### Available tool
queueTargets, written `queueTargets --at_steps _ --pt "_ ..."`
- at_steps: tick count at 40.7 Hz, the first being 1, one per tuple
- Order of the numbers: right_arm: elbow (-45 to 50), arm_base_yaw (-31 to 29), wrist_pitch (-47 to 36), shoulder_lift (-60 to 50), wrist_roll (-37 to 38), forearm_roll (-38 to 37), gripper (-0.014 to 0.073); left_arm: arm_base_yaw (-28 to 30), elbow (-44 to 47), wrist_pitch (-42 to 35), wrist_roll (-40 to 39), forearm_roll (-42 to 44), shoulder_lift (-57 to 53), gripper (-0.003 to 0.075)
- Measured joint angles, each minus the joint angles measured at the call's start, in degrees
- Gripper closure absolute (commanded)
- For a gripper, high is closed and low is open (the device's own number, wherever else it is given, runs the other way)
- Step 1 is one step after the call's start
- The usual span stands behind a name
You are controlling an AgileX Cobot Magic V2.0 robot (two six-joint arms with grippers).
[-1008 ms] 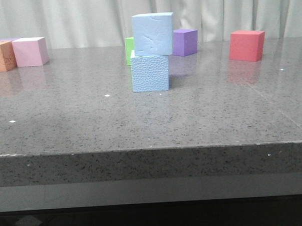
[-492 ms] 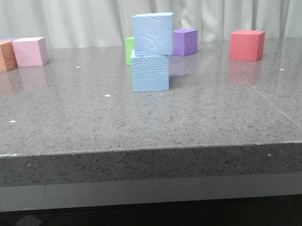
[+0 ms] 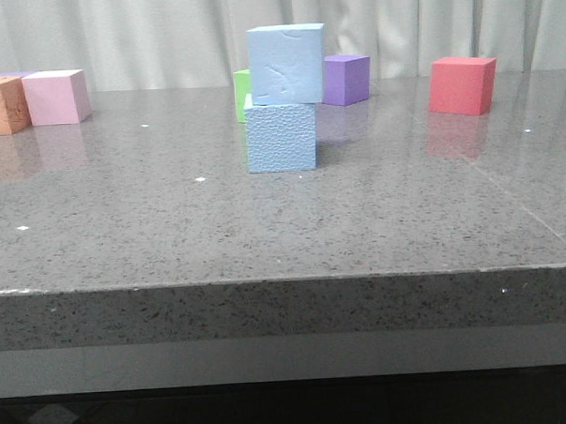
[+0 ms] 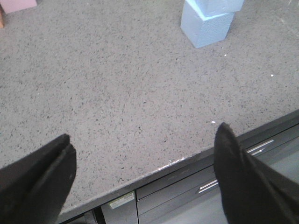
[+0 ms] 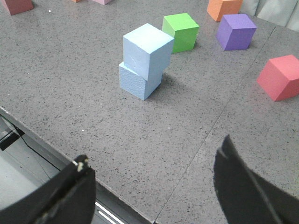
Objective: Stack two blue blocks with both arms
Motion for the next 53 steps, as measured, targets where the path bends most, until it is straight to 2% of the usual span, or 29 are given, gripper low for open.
queueTargets --at_steps 2,4,8,11,14,18,43,46,53 --pt "0.00 0.00 0.00 0.13 0.00 0.00 0.0137 0.00 0.00 -0.24 0.22 0.00 0.00 0.0171" --pt "0.14 0.00 0.00 0.21 0.00 0.00 0.0253 0.00 0.10 -0.38 0.24 -0.04 0.00 0.0233" --pt "0.13 0.00 0.00 0.21 0.00 0.00 0.0480 0.00 0.10 -0.51 0.34 -0.13 0.00 0.0408" --pt "0.13 0.00 0.00 0.21 0.00 0.00 0.0620 0.00 0.10 -0.51 0.34 -0.13 0.00 0.0530" --pt "0.13 0.00 0.00 0.21 0.00 0.00 0.0711 0.00 0.10 -0.65 0.34 -0.13 0.00 0.0641" --pt "0.13 0.00 0.00 0.21 0.00 0.00 0.0713 0.00 0.10 -0.65 0.46 -0.13 0.00 0.0740" --pt "0.26 0.00 0.00 0.21 0.00 0.00 0.0713 -0.01 2.24 -2.32 0.58 -0.25 -1.90 0.0741" --pt "0.26 0.00 0.00 0.21 0.00 0.00 0.0713 2.13 4.49 -3.57 0.65 -0.25 -3.43 0.0741" --pt "0.26 0.00 0.00 0.21 0.00 0.00 0.0713 12.25 12.37 -8.01 0.65 -1.02 -9.79 0.0741"
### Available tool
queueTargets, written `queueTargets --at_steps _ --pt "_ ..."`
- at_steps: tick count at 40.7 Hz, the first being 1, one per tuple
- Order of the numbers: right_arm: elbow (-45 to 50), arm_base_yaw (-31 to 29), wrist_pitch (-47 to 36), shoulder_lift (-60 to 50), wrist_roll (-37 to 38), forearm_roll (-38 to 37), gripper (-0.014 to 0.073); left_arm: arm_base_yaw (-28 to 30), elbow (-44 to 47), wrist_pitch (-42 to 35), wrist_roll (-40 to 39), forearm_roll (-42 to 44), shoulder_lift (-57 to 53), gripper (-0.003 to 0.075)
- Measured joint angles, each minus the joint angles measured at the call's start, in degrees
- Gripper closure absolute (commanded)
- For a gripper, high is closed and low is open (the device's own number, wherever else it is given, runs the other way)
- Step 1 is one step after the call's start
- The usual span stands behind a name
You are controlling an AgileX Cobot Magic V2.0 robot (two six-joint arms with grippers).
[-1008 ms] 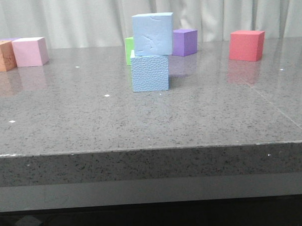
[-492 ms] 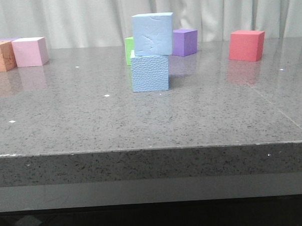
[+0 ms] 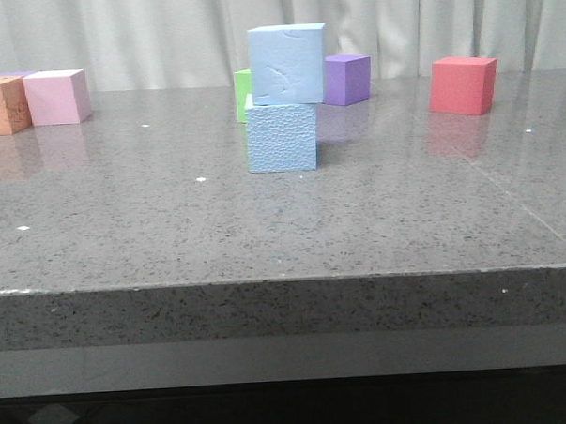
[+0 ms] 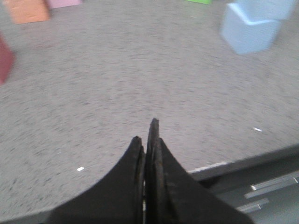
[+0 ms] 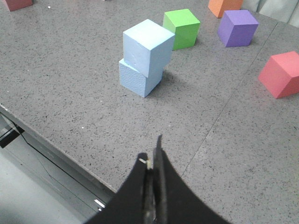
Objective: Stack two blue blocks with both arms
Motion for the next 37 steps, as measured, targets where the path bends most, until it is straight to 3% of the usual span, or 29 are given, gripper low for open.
queueTargets --at_steps 7,15,28,37 --pt "0.00 0.00 0.00 0.00 0.00 0.00 0.0713 10.17 10.16 -6.54 0.00 -6.50 -9.78 0.0741" --pt "0.00 0.00 0.00 0.00 0.00 0.00 0.0713 16.66 21.17 -15.29 1.53 -9.53 -20.65 0.0741" --pt "0.00 0.00 0.00 0.00 0.00 0.00 0.0713 18.65 34.52 -32.46 2.27 -9.23 -26.41 0.0741" --pt "0.00 0.00 0.00 0.00 0.00 0.00 0.0713 18.89 35.07 -38.35 2.27 -4.72 -26.41 0.0741"
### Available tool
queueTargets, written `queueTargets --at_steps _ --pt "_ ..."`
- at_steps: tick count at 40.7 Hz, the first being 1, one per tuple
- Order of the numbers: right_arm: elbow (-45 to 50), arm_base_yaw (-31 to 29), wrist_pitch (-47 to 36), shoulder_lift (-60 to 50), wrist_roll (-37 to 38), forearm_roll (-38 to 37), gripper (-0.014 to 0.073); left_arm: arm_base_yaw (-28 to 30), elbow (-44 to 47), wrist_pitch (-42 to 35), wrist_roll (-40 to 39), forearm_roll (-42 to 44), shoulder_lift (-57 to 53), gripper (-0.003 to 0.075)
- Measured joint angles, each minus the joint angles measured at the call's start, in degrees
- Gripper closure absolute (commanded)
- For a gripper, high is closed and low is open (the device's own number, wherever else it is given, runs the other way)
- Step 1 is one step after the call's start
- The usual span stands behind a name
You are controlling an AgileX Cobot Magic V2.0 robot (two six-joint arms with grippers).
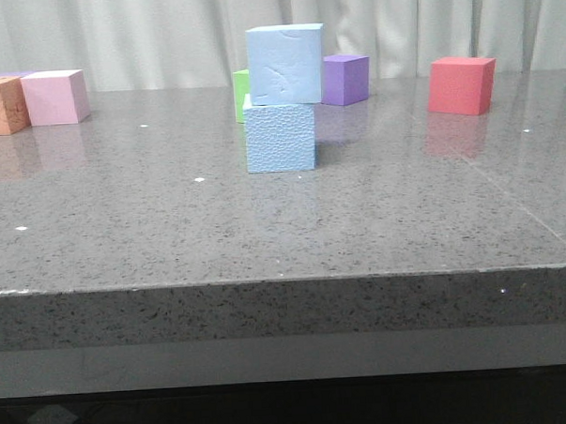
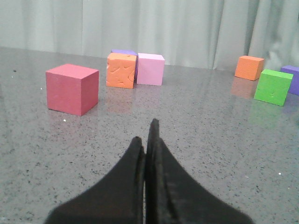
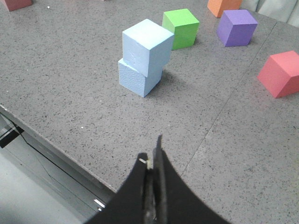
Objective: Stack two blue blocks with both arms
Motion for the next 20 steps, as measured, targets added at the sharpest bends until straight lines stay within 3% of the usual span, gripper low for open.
queueTargets --at_steps 20 --pt "0.00 0.00 0.03 0.00 0.00 0.00 0.0713 0.03 0.00 -0.79 0.73 2.61 0.00 0.0741"
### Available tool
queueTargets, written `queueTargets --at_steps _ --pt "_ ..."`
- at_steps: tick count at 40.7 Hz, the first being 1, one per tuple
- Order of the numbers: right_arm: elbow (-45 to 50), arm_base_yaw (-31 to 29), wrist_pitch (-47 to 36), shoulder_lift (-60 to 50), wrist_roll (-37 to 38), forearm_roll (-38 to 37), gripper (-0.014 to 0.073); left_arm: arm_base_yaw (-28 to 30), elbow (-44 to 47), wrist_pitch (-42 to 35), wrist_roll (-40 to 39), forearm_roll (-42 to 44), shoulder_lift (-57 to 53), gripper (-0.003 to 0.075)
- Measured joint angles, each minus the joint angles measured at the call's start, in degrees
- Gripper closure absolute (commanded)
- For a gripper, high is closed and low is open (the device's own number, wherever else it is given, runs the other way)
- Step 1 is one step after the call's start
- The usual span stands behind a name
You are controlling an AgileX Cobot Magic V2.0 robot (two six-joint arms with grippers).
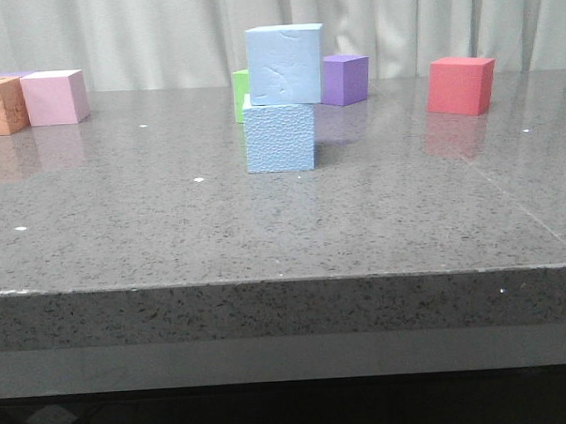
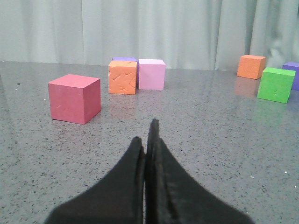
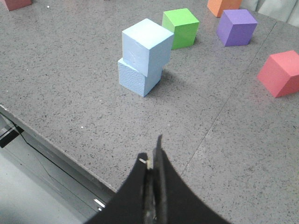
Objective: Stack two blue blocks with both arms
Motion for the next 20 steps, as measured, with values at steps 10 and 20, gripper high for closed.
queueTargets --at_steps 10,20 --pt "0.00 0.00 0.00 0.00 0.00 0.00 0.0713 0.00 0.00 -1.24 7.53 -5.32 0.00 0.0741" --pt "0.00 0.00 0.00 0.00 0.00 0.00 0.0713 0.00 0.00 -1.29 8.14 -7.94 0.00 0.0741"
